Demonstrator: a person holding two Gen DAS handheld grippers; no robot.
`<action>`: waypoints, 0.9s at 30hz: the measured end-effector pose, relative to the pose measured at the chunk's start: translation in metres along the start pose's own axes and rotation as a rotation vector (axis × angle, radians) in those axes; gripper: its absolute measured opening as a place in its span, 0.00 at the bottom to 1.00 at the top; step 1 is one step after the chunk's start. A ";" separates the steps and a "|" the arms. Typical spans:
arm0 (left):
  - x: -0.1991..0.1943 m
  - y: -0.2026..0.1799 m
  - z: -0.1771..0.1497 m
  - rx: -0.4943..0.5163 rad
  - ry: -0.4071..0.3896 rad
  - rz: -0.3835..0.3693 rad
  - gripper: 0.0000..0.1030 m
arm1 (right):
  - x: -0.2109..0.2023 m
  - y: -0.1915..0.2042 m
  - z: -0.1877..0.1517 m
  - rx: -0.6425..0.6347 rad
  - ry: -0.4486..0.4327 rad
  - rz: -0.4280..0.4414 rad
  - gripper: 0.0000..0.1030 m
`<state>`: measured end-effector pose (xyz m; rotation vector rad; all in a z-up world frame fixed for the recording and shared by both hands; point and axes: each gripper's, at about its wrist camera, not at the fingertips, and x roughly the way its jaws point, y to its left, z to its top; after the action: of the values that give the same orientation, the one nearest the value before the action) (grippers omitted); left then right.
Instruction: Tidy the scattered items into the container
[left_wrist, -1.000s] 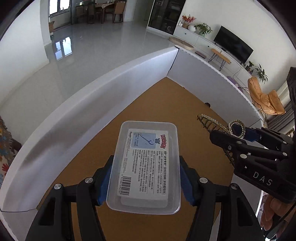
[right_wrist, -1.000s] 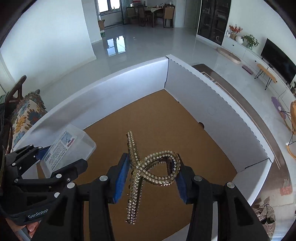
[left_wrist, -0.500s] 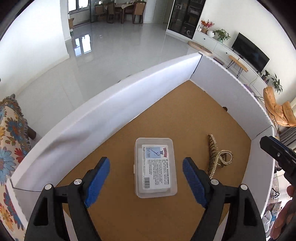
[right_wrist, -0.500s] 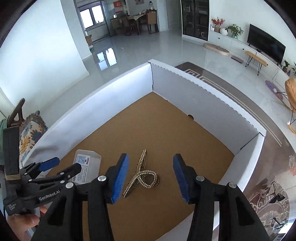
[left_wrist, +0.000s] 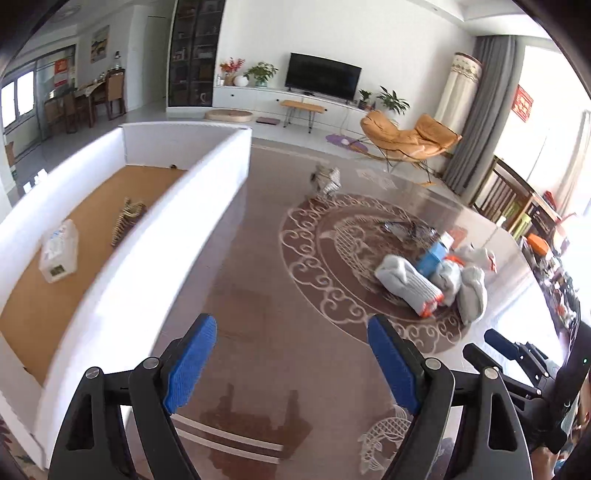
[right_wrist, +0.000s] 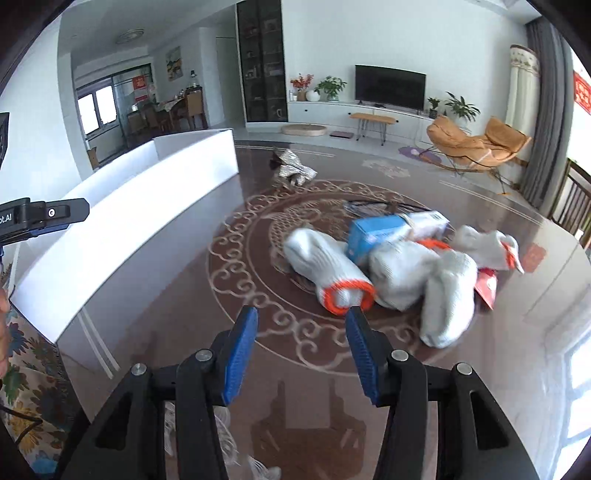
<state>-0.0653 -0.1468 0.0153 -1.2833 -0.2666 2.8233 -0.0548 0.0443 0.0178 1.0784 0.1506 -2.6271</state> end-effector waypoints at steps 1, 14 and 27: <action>0.014 -0.024 -0.012 0.037 0.034 -0.030 0.82 | -0.006 -0.023 -0.017 0.020 0.025 -0.046 0.50; 0.094 -0.141 -0.037 0.249 0.086 -0.002 0.83 | -0.002 -0.118 -0.056 0.171 0.126 -0.191 0.50; 0.126 -0.130 -0.007 0.190 0.100 0.062 1.00 | 0.015 -0.119 -0.049 0.172 0.138 -0.181 0.69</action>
<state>-0.1495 -0.0053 -0.0614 -1.4071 0.0449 2.7423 -0.0692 0.1637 -0.0297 1.3633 0.0540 -2.7660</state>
